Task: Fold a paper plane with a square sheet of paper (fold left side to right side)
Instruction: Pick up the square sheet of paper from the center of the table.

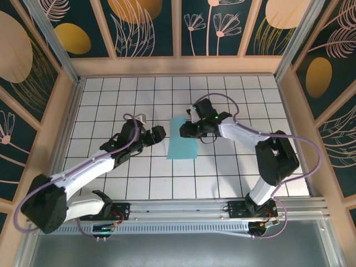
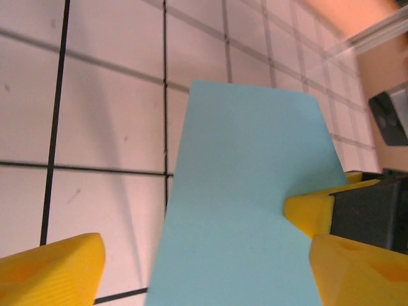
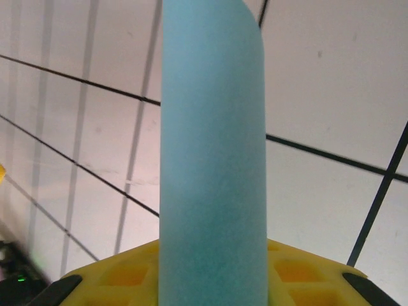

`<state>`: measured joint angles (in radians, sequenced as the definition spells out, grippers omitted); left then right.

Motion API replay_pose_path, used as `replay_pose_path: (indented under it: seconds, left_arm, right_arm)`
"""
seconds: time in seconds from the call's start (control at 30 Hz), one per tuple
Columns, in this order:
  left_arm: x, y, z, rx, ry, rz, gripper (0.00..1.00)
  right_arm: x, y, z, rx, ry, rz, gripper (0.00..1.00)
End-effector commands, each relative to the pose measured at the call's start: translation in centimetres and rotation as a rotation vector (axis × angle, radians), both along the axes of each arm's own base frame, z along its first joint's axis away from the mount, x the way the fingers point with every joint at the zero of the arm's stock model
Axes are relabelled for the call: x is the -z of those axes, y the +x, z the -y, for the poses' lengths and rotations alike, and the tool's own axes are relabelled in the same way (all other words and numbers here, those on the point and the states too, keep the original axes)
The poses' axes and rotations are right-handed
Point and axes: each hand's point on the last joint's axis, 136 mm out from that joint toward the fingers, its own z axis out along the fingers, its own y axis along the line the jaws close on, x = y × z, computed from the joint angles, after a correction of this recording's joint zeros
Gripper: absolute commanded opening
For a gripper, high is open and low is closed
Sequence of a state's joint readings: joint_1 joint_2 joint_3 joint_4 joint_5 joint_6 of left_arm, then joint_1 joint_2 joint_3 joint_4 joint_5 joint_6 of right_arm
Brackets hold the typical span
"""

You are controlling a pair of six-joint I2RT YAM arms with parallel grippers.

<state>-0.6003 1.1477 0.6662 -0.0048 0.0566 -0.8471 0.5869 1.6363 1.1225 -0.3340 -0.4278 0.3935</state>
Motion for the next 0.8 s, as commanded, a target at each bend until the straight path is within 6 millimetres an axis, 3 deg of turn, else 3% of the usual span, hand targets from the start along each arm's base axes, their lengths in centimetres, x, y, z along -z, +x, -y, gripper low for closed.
replay_pose_path:
  seconds: [0.0, 0.2, 0.33, 0.53, 0.77]
  left_arm:
    - [-3.9, -0.2, -0.6, 0.03, -0.009, 0.13, 0.89]
    - [-11.8, -2.8, 0.9, 0.222, -0.123, 0.417, 0.96]
    - [-16.0, -5.2, 1.4, 0.328, -0.187, 0.589, 0.99]
    - [-18.8, -7.0, 2.9, 0.473, -0.237, 0.705, 0.99]
    - [-19.8, -7.1, 4.7, 0.58, -0.259, 0.735, 0.99]
  right_arm:
    - [-4.9, 0.0, 0.2, -0.059, 0.156, 0.08, 0.32]
    - [-11.8, -0.2, 2.6, -0.13, 0.321, 0.213, 0.3]
    - [-15.8, -2.1, 3.6, -0.235, 0.413, 0.302, 0.29]
    - [-21.3, -6.7, 3.3, -0.43, 0.566, 0.411, 0.26]
    - [-26.9, -10.8, 3.7, -0.552, 0.714, 0.527, 0.18]
